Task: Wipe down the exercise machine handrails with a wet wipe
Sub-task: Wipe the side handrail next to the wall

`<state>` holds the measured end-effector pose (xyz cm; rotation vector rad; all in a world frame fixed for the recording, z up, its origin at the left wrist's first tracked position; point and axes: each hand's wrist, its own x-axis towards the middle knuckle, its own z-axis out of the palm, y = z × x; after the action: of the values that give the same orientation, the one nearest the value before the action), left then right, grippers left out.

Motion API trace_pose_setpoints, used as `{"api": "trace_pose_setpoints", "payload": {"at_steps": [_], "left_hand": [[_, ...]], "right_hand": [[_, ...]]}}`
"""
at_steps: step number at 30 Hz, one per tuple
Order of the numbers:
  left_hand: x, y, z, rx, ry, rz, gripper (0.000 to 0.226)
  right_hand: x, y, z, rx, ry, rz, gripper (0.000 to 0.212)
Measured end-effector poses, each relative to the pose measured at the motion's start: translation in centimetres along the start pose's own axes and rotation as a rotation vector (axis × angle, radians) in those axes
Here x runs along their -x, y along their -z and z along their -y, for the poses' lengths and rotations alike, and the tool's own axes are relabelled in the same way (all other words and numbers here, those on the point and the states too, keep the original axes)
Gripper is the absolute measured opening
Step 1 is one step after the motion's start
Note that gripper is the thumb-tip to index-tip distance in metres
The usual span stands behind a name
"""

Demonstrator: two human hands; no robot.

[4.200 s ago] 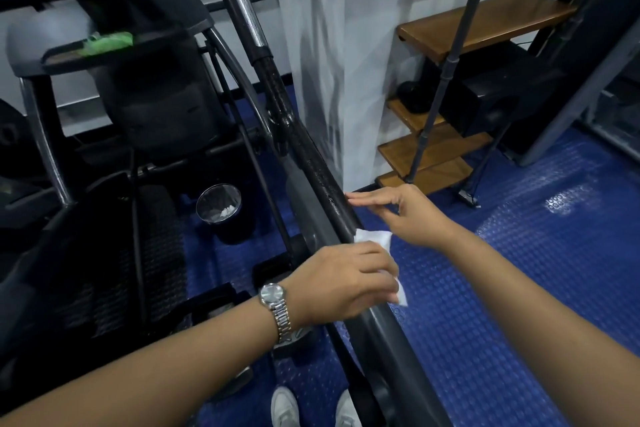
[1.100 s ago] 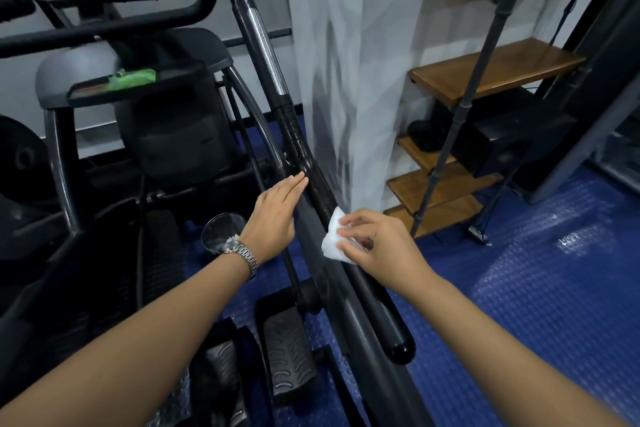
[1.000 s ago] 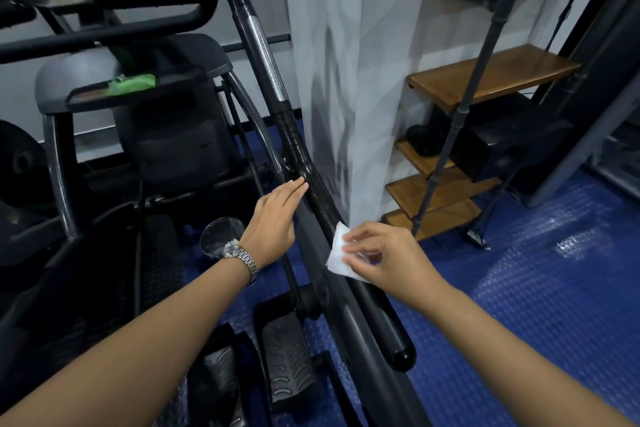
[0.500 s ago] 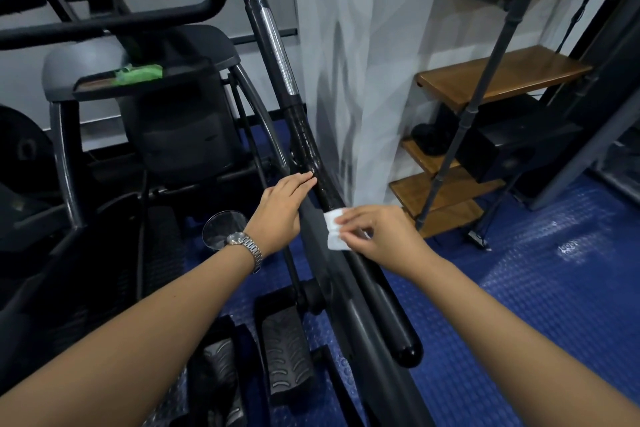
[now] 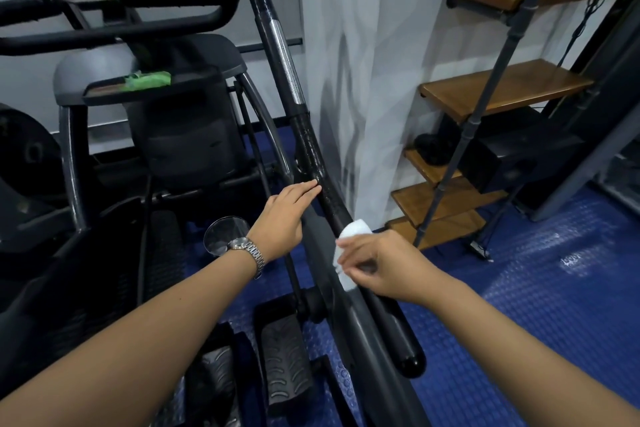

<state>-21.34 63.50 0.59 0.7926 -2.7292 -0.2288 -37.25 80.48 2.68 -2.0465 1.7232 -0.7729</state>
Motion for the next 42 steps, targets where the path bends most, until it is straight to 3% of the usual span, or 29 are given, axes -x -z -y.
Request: {"api": "trace_pose_setpoints", "payload": {"at_steps": [4,8,11,16,20,25,33,37,42], "left_hand": [[0.1,0.1,0.1,0.003,-0.005,0.013,0.071],[0.0,0.0,0.4,-0.002,-0.014,0.013,0.071],[-0.1,0.1,0.6,-0.015,-0.028,0.024,0.072],[0.0,0.2,0.6,-0.01,-0.038,0.027,0.073],[-0.1,0.1,0.8,-0.016,-0.041,0.031,0.073],[-0.1,0.1,1.0,-0.037,-0.06,0.037,0.074],[-0.2,1.1,1.5,-0.055,-0.072,0.019,0.061],[-0.2,1.8,2.8,-0.062,-0.02,-0.033,0.056],[-1.0,2.0,3.9,-0.056,0.03,-0.058,0.055]], "right_hand": [[0.8,1.0,0.1,-0.092,-0.013,0.039,0.011],[-2.1,0.4,-0.1,0.067,0.008,-0.025,0.016],[-1.7,0.0,-0.1,0.104,0.017,0.029,0.018],[-0.7,1.1,-0.4,-0.089,-0.028,0.044,0.012],[-2.4,0.0,-0.6,-0.005,-0.043,-0.022,0.018],[-0.6,0.7,-0.6,-0.129,-0.085,0.043,0.013],[-3.4,-0.7,-1.4,-0.191,-0.203,-0.1,0.029],[-0.8,-0.9,-1.6,-0.279,-0.219,-0.124,0.026],[-4.3,-0.8,-1.6,-0.29,-0.305,-0.212,0.025]]}}
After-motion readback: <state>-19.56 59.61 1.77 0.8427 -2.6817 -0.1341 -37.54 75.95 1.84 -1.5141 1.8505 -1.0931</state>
